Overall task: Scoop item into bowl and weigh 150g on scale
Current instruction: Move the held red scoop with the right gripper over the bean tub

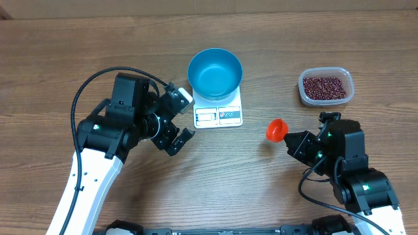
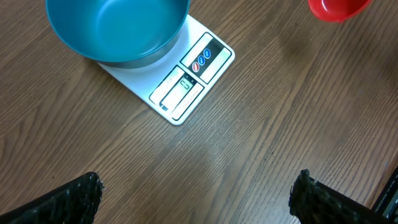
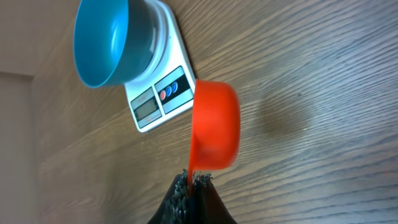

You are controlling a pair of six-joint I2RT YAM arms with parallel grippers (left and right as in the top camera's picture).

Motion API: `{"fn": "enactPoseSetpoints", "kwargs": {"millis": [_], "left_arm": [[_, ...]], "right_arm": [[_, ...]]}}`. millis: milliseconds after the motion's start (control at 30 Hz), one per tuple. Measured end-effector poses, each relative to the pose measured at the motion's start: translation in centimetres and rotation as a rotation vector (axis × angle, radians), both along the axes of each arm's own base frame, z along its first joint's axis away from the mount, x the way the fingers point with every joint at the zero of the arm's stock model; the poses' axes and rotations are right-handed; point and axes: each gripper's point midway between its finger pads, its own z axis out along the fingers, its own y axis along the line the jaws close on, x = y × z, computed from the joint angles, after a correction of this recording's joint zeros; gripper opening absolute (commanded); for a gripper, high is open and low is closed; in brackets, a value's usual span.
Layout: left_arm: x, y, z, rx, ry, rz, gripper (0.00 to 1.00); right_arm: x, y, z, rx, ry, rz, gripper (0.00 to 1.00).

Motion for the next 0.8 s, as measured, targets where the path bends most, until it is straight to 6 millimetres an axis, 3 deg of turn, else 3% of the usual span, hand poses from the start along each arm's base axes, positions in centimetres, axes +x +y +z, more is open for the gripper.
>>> {"fn": "enactPoseSetpoints", "kwargs": {"millis": [800], "left_arm": [[0.0, -0.1, 0.0, -0.003, 0.0, -0.002, 1.0]], "right_arm": [[1.6, -0.5, 1.2, -0.019, -0.086, -0.033, 0.04]]}}
